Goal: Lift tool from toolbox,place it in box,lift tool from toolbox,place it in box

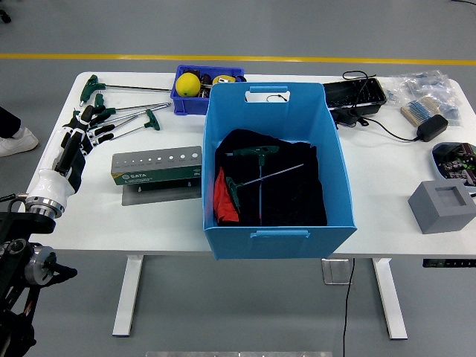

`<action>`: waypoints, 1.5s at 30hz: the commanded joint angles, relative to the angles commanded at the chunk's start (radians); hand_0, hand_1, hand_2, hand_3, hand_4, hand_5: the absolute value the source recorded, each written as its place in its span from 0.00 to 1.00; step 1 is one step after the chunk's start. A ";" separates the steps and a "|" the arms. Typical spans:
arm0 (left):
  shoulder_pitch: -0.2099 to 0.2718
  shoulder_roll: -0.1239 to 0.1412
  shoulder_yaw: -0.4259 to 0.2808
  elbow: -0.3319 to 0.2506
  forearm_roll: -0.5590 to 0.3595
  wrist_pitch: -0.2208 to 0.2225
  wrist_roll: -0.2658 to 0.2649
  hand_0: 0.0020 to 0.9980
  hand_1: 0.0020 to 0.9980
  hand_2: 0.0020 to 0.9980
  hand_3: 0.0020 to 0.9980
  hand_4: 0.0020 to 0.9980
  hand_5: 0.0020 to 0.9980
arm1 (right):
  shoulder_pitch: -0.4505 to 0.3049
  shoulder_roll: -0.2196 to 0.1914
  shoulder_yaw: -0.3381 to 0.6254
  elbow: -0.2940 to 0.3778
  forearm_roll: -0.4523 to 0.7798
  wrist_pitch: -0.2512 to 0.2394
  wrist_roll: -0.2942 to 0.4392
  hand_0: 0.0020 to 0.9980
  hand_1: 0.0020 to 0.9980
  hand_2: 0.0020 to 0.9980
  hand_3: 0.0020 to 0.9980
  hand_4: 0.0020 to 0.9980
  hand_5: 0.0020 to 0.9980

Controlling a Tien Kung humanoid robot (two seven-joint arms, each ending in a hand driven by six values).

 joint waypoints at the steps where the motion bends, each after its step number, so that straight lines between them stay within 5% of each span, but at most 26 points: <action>1: 0.002 -0.002 0.001 0.001 -0.001 -0.006 -0.001 0.81 0.87 0.94 0.84 0.92 0.87 | 0.001 0.000 -0.002 0.000 0.001 0.000 0.000 0.64 0.62 0.70 0.55 0.76 0.66; 2: 0.003 -0.004 0.001 0.002 -0.004 -0.010 -0.002 0.81 0.87 0.94 0.84 0.92 0.87 | 0.001 0.000 -0.003 0.001 0.002 0.000 0.001 0.64 0.62 0.70 0.55 0.76 0.66; 3: 0.004 -0.007 -0.001 0.004 -0.005 -0.017 -0.002 0.99 1.00 1.00 0.94 0.95 1.00 | 0.002 0.000 -0.004 0.001 0.002 0.000 0.001 0.64 0.62 0.70 0.55 0.76 0.66; 8: 0.007 -0.014 -0.004 0.009 -0.010 -0.041 0.001 0.99 1.00 1.00 0.94 0.95 1.00 | 0.005 -0.001 -0.006 0.002 -0.001 -0.001 0.001 0.64 0.62 0.70 0.55 0.76 0.66; 9: 0.008 -0.014 -0.005 0.009 -0.011 -0.042 0.000 1.00 1.00 1.00 1.00 0.96 1.00 | 0.005 -0.001 -0.007 0.002 -0.001 0.000 0.001 0.64 0.62 0.70 0.55 0.76 0.66; 45: 0.020 -0.015 -0.015 0.015 -0.041 -0.026 -0.033 1.00 1.00 1.00 0.98 0.95 1.00 | 0.001 0.001 0.006 0.007 -0.021 -0.006 -0.009 0.64 0.62 0.70 0.55 0.76 0.66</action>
